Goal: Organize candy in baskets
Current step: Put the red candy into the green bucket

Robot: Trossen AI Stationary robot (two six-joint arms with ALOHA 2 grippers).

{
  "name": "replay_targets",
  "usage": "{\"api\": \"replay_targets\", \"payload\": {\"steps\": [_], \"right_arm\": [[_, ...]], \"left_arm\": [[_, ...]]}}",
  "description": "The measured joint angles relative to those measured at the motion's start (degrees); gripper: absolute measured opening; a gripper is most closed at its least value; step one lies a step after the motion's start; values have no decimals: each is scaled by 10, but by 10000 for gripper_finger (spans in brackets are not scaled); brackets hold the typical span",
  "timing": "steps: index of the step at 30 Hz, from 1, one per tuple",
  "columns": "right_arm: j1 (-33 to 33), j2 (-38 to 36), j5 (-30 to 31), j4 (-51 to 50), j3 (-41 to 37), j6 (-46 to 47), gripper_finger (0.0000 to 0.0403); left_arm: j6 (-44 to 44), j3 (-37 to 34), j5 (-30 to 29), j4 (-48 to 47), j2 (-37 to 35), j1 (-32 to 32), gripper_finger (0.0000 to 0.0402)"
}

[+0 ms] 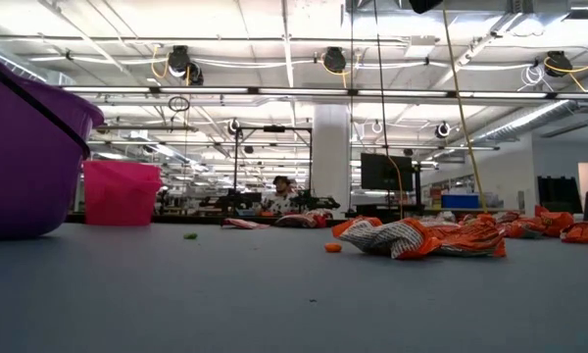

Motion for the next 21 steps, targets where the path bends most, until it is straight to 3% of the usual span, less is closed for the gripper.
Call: {"api": "replay_targets", "payload": {"steps": [6, 8, 14, 21], "right_arm": [[-4, 0, 0, -10, 0, 22, 141], [-5, 0, 0, -9, 0, 25, 141], [-7, 2, -1, -17, 0, 38, 141], [-7, 2, -1, -21, 0, 40, 141]], "left_arm": [[-280, 0, 133, -79, -11, -55, 40], [-359, 0, 144, -76, -21, -85, 40], [-515, 23, 1, -91, -53, -198, 26], [-684, 23, 9, -241, -51, -289, 26]]}}
